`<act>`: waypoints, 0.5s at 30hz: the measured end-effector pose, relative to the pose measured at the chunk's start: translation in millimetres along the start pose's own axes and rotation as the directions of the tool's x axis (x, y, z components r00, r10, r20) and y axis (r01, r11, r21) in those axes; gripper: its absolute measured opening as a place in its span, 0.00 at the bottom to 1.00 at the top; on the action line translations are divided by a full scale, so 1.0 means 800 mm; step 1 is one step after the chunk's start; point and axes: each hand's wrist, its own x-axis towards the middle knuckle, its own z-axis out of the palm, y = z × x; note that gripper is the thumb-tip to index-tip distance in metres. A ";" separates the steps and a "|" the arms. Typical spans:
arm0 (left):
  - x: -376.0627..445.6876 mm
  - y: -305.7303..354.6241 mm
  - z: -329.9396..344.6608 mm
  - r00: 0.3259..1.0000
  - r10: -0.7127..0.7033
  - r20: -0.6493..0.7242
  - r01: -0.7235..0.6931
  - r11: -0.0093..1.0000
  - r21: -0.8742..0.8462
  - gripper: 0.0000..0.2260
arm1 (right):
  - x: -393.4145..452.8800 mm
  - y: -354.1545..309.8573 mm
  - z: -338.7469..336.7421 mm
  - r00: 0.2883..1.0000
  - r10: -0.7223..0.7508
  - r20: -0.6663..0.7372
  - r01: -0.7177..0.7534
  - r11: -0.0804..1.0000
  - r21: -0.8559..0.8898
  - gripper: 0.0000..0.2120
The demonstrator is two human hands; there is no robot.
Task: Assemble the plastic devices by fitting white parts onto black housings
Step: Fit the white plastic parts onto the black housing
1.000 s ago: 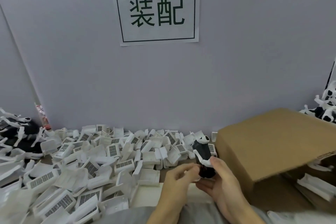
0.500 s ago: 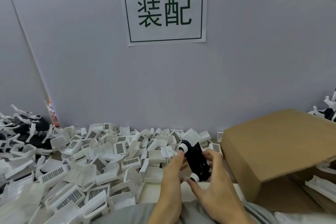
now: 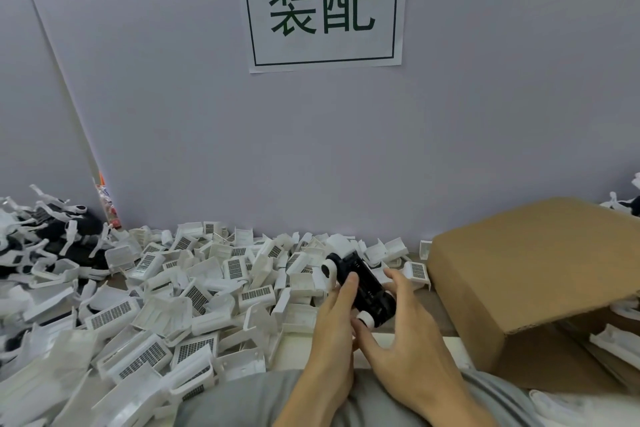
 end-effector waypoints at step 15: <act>0.000 -0.008 0.003 0.998 0.024 0.057 -0.022 0.999 -0.035 0.17 | -0.001 -0.002 -0.013 0.992 0.103 -0.074 -0.110 0.989 -0.099 0.21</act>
